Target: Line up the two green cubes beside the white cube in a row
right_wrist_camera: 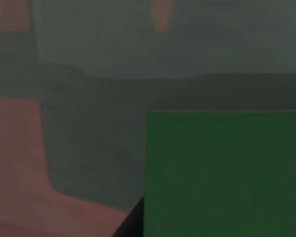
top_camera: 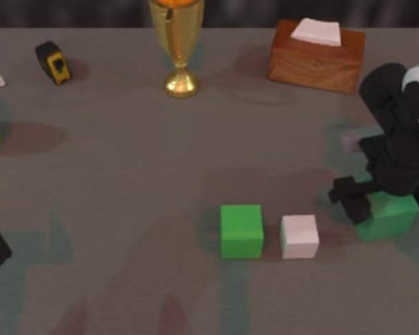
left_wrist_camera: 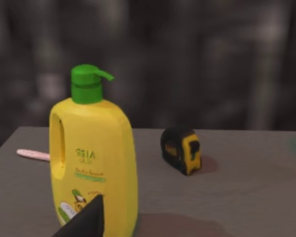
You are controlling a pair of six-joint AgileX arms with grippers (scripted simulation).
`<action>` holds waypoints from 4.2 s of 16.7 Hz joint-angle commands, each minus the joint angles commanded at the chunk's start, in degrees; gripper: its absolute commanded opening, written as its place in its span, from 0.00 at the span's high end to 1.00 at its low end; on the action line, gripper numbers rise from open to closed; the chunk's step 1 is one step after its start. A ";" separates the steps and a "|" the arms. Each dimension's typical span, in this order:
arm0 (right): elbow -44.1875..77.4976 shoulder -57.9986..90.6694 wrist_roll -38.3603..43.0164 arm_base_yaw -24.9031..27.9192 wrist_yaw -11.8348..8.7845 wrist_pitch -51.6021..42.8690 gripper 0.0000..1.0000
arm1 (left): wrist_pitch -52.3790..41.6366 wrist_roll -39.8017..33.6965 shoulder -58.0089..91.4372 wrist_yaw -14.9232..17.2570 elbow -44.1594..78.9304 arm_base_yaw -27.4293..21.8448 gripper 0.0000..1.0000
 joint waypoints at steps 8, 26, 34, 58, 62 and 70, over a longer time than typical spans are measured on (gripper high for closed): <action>7.91 -5.59 -0.14 0.42 -0.04 -13.81 1.00 | 0.00 0.00 0.00 0.00 0.00 0.00 0.00; 50.40 18.90 30.02 22.17 0.29 -33.00 1.00 | 0.00 0.00 0.00 0.00 0.00 0.00 0.00; 74.89 31.76 49.13 35.99 0.59 -43.20 1.00 | 0.00 0.00 0.00 0.00 0.00 0.00 0.00; 56.69 30.56 49.76 36.50 0.59 -26.21 0.70 | 0.00 0.00 0.00 0.00 0.00 0.00 0.00; 56.69 30.56 49.76 36.50 0.59 -26.21 0.40 | 0.00 0.00 0.00 0.00 0.00 0.00 0.00; 56.69 30.56 49.76 36.50 0.59 -26.21 0.00 | 0.00 0.00 0.00 0.00 0.00 0.00 0.00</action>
